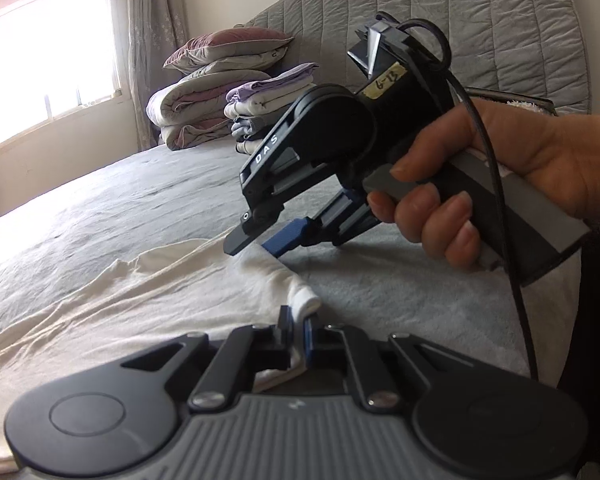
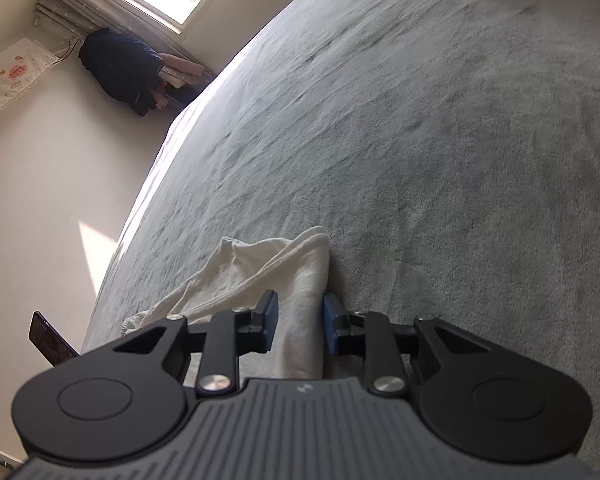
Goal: Fold clothes
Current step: 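Fold the held shirt end over the shirt with both grippers and release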
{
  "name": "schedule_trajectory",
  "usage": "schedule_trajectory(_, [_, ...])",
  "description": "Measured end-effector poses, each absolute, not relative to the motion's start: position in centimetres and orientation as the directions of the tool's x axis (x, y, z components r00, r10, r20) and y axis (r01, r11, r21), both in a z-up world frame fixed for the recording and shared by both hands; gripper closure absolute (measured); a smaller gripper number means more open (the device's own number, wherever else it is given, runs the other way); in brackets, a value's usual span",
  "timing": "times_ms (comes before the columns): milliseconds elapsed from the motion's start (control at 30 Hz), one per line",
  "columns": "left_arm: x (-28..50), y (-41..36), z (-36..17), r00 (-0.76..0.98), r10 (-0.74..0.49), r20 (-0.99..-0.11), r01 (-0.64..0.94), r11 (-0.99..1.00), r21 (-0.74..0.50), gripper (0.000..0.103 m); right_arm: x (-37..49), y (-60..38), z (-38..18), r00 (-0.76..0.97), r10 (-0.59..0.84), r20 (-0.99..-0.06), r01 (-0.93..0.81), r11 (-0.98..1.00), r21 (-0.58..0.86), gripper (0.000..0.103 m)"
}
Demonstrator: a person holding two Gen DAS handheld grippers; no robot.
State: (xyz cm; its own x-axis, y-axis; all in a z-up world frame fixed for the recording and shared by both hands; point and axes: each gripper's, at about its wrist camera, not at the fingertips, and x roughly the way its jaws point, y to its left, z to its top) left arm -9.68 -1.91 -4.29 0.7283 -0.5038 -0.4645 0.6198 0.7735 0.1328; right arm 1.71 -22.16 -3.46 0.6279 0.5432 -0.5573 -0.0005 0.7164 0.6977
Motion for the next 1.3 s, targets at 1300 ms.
schedule_trajectory(1300, [-10.4, 19.8, -3.7, 0.934, 0.051, -0.355, -0.275, 0.737, -0.618, 0.099, 10.8, 3.2, 0.9, 0.480, 0.633, -0.608, -0.219, 0.757, 0.616, 0.095])
